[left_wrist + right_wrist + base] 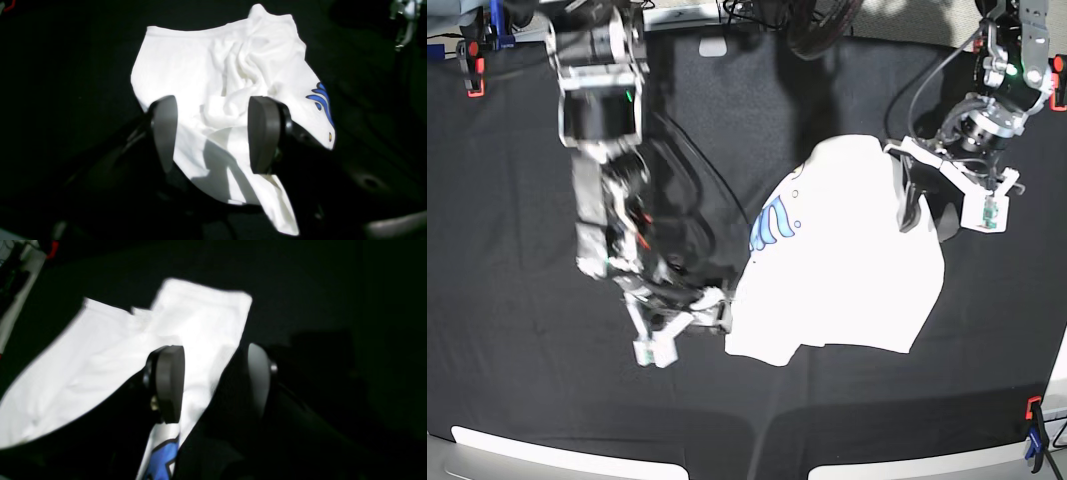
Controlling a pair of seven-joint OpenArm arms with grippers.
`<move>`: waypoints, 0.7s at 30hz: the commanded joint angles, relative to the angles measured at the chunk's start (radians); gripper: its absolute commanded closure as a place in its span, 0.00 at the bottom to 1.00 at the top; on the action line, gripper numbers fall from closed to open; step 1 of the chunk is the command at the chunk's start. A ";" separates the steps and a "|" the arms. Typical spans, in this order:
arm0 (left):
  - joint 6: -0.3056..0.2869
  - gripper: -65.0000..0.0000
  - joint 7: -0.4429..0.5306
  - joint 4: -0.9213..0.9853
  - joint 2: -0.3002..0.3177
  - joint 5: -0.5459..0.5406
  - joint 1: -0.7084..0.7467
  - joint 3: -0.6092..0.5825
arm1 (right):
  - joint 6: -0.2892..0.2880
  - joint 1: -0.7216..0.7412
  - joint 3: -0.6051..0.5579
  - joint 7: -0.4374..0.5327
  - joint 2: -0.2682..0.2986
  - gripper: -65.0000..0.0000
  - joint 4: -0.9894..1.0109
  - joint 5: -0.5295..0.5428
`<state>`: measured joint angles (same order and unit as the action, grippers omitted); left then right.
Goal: Layout the t-shirt on the table in an organized manner, then fold the t-shirt properly
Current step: 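Lower the right gripper onto the white t-shirt edge and grasp it, then drag the grasped t-shirt away from the left gripper and release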
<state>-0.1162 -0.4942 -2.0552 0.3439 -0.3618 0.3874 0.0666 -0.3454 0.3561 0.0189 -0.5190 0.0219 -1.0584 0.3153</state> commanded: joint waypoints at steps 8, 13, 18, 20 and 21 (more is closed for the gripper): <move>-0.003 0.53 0.031 -0.018 0.005 -0.006 -0.005 0.004 | 0.006 0.067 0.000 0.002 -0.046 0.54 0.187 0.058; -0.003 0.53 0.031 -0.018 0.005 -0.006 -0.005 0.004 | 0.005 0.068 0.000 0.003 -0.087 0.56 0.192 0.057; -0.003 0.53 0.031 -0.018 0.005 -0.006 -0.005 0.004 | 0.005 0.062 0.000 0.004 -0.126 0.70 0.192 0.013; -0.003 0.53 0.031 -0.018 0.005 -0.006 -0.005 0.004 | 0.005 0.061 0.000 0.005 -0.127 0.76 0.192 -0.019; -0.003 0.53 0.031 -0.018 0.006 -0.006 -0.005 0.004 | 0.005 0.062 0.000 0.010 -0.127 0.81 0.192 -0.027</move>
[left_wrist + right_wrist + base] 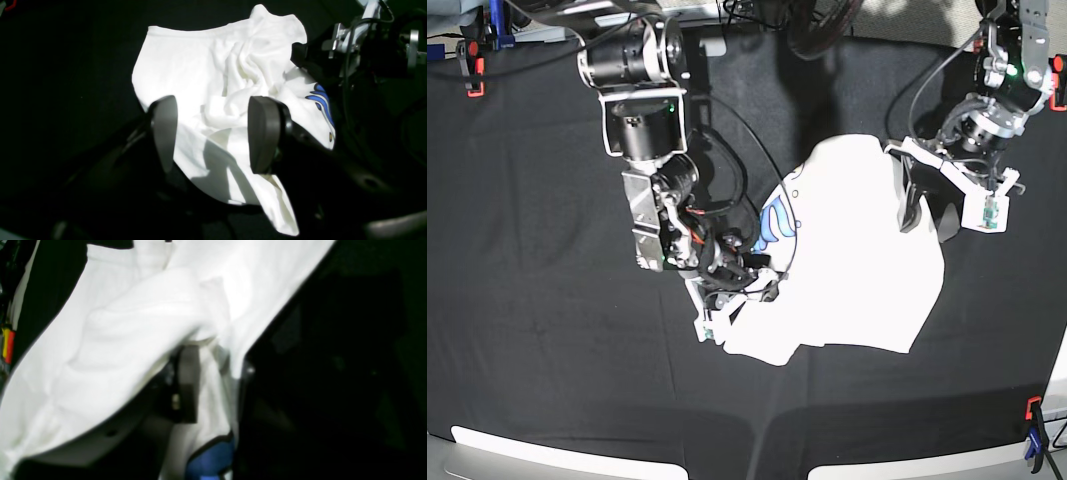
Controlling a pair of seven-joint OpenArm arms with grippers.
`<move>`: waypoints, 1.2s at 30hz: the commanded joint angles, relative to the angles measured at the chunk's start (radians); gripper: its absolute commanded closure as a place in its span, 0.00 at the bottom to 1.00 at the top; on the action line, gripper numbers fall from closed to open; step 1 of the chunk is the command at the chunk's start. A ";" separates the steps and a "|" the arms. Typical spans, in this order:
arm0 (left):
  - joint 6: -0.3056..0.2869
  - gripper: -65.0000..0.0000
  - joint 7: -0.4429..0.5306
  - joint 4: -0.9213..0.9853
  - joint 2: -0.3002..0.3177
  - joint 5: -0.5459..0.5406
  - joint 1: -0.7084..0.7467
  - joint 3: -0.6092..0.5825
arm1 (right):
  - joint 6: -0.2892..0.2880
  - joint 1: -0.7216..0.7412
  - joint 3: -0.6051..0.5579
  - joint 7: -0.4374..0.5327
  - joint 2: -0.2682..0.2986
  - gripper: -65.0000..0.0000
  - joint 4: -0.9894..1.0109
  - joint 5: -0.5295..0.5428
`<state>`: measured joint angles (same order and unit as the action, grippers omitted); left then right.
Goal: Layout the t-shirt on the table in an organized manner, then fold the t-shirt properly
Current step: 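Drag the grasped t-shirt away from the left gripper and release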
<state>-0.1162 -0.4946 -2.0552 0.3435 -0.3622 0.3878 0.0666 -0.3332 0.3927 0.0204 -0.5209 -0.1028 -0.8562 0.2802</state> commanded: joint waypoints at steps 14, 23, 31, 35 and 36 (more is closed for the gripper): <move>-0.003 0.53 0.031 -0.018 0.006 -0.006 -0.005 0.004 | -0.070 -0.074 -0.001 -0.058 0.121 1.00 -0.181 0.006; -0.003 0.53 0.031 -0.018 0.006 -0.006 -0.005 0.004 | -0.071 -0.416 0.047 -0.108 0.269 1.00 -0.613 0.007; -0.003 0.53 0.031 -0.018 0.006 -0.006 -0.005 0.004 | -0.071 -0.653 0.384 -0.090 0.286 1.00 -0.789 0.011; -0.003 0.53 0.031 -0.018 0.006 -0.007 -0.005 0.004 | -0.071 -0.700 0.568 -0.061 0.286 1.00 -0.789 0.011; -0.003 0.53 0.031 -0.018 0.006 -0.007 -0.005 0.004 | -0.071 -0.707 0.611 -0.061 0.286 1.00 -0.789 0.011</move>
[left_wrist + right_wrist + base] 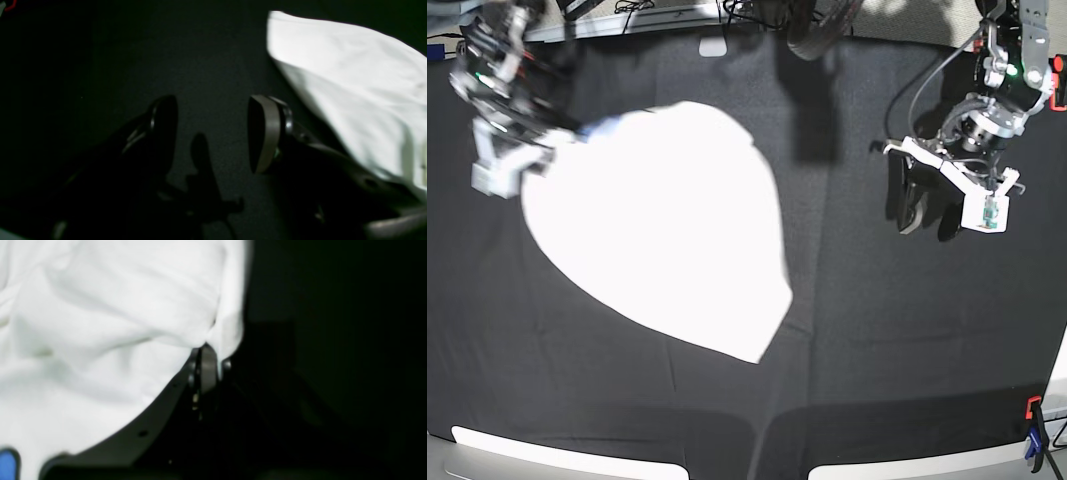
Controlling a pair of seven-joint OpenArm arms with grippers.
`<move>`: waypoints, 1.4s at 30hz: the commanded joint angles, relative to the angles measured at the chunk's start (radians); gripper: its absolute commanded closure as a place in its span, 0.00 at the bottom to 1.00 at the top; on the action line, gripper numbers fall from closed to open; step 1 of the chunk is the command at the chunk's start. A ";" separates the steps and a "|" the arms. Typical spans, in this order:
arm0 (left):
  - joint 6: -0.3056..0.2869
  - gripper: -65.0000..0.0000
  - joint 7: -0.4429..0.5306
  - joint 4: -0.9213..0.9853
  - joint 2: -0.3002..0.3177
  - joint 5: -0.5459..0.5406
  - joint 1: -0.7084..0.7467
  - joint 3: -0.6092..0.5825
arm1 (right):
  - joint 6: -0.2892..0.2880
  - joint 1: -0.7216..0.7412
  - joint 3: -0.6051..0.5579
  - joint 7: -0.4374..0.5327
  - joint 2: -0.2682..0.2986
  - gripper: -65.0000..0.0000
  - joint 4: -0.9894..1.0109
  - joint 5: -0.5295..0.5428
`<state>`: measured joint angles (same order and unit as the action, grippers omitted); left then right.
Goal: Layout the t-shirt on the table in an organized manner, then fold the t-shirt properly
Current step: 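Drag the grasped t-shirt away from the left gripper and release, then move the left gripper toward the t-shirt and the right gripper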
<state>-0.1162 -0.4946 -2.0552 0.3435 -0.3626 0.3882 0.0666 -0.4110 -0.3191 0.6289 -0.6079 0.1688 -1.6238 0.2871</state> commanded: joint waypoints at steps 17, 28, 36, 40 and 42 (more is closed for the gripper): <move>-0.004 0.53 0.031 -0.018 0.006 -0.129 -0.006 0.004 | 0.007 -0.016 0.386 -0.013 0.198 1.00 -0.021 0.056; -0.006 0.53 0.031 -0.018 0.006 -0.129 -0.006 0.004 | 0.001 -0.017 0.386 -0.031 0.224 0.56 -0.119 -0.008; -0.044 0.53 0.002 -0.018 -0.001 -0.154 -0.016 0.003 | -0.188 -0.013 0.385 -0.269 0.235 0.56 -0.369 0.395; -0.204 0.53 -0.130 -0.018 -0.028 -0.241 -0.085 -0.066 | -0.188 -0.014 0.386 -0.346 0.233 0.56 -0.385 0.379; -0.240 0.53 -0.138 -0.018 -0.035 -0.210 -0.127 -0.158 | -0.189 -0.014 0.386 -0.385 0.220 0.56 -0.385 0.316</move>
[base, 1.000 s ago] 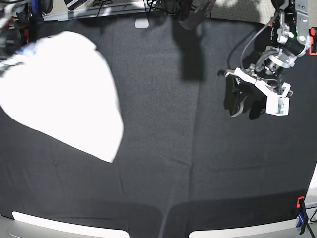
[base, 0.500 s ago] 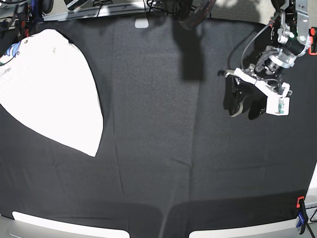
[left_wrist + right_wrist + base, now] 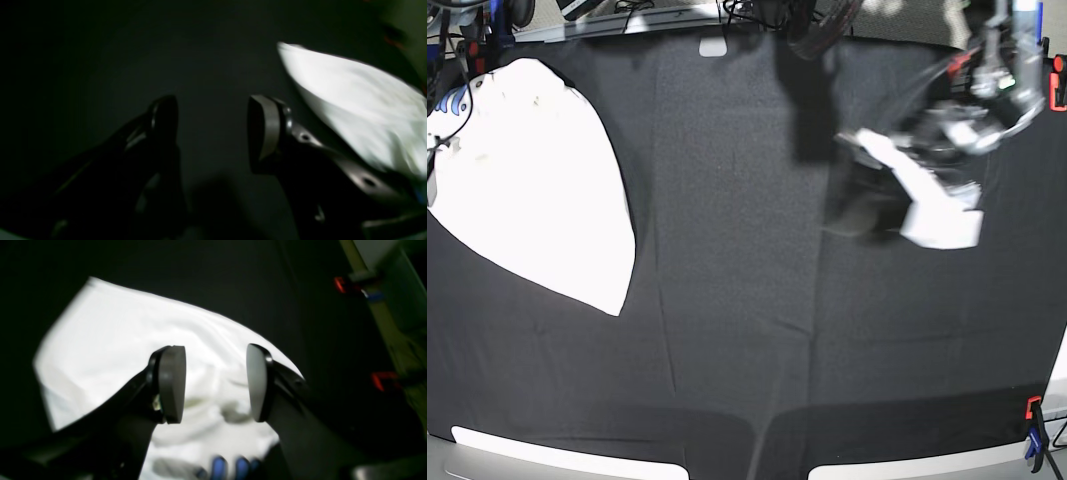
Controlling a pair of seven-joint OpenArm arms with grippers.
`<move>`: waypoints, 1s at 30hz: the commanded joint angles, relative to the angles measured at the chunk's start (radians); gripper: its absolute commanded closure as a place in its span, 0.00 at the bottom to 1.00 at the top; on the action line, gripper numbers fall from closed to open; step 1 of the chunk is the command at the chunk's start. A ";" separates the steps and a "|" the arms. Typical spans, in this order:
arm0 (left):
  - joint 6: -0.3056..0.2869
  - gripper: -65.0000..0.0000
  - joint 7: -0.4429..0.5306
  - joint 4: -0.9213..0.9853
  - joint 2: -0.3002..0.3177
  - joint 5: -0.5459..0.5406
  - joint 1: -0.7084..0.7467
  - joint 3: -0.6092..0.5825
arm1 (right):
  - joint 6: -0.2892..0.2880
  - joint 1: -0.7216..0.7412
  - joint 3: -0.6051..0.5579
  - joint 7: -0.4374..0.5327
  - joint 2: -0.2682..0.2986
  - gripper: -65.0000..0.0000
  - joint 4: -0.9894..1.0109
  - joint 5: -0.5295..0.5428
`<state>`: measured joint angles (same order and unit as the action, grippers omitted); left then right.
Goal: Layout the t-shirt on the table in an organized manner, then fold the t-shirt properly
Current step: 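Move the left gripper toward the t-shirt and the right gripper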
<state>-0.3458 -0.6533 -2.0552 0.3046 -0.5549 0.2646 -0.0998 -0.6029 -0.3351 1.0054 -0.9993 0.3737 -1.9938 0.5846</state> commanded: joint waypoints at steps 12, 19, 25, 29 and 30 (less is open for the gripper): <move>0.090 0.53 0.077 0.124 -0.029 0.536 -0.298 -0.612 | -0.010 0.000 0.007 -0.046 -0.090 0.56 -0.013 0.040; 0.118 0.53 -0.004 0.271 -0.038 0.530 -0.331 -0.627 | -0.095 0.003 -0.209 -0.088 -0.149 0.56 -0.013 0.178; 0.118 0.53 -0.066 0.268 -0.001 0.528 -0.333 -0.627 | -0.064 0.020 -0.586 0.027 -0.149 0.57 -0.012 -0.097; 0.119 0.53 -0.069 0.268 0.035 0.528 -0.334 -0.627 | 0.078 0.050 -0.768 0.039 -0.149 0.57 -0.012 -0.348; 0.119 0.53 -0.069 0.268 0.043 0.528 -0.334 -0.627 | 0.115 0.056 -0.794 0.040 -0.149 0.57 -0.012 -0.411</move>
<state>-0.2325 -0.7387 -1.7679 0.3500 -0.0212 -0.0555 -0.7284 -0.4904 -0.2859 0.2024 -0.9798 0.2134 -1.9900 0.1596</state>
